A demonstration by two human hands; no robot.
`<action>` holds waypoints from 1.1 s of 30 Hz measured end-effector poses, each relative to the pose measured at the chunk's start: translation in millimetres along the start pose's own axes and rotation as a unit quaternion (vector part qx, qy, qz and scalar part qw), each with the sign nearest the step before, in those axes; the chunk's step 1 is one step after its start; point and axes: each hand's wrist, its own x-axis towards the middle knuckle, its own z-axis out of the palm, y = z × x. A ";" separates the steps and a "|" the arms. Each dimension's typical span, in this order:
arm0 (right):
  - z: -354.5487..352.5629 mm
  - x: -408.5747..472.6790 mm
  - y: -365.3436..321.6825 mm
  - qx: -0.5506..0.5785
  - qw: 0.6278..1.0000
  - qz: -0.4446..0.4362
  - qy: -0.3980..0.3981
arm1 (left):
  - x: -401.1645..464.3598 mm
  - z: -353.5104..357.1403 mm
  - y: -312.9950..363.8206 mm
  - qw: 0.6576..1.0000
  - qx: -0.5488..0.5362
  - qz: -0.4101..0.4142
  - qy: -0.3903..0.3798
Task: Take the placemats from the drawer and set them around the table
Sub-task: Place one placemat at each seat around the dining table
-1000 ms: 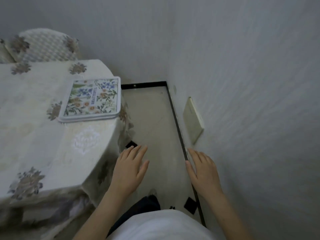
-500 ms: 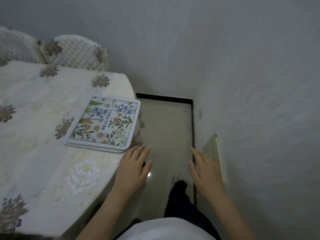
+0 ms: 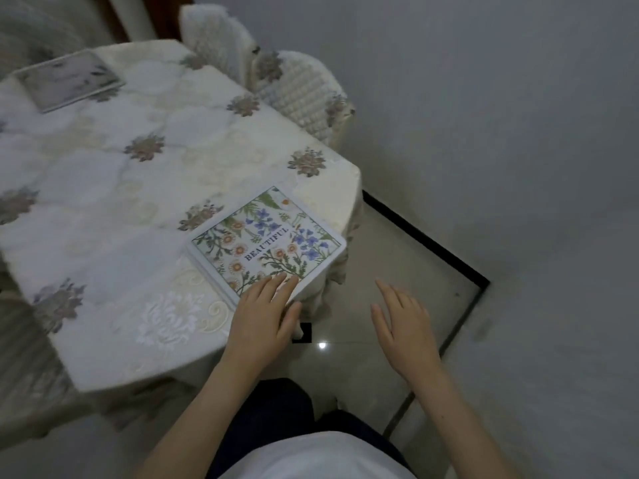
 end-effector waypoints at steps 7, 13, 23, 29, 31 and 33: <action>28.6 73.0 -12.1 0.016 0.993 -0.087 -0.077 | 8.9 13.2 -33.4 0.992 -0.026 -0.125 0.011; 52.0 155.5 -40.3 0.008 0.985 -0.139 -0.106 | 49.7 6.5 -72.3 0.985 -0.027 -0.170 0.025; 83.9 276.2 -73.9 -0.039 0.961 -0.226 -0.157 | 99.6 -10.5 -125.3 0.954 -0.035 -0.294 0.056; 121.8 318.9 -59.7 -0.132 0.937 -0.199 -0.254 | 96.2 34.9 -128.0 0.889 -0.115 -0.442 0.036; 130.1 325.1 -54.4 -0.146 0.932 -0.181 -0.277 | 96.8 44.0 -122.1 0.869 -0.132 -0.475 0.033; 133.5 326.6 -49.9 -0.136 0.933 -0.176 -0.284 | 98.9 51.3 -113.7 0.852 -0.148 -0.501 0.048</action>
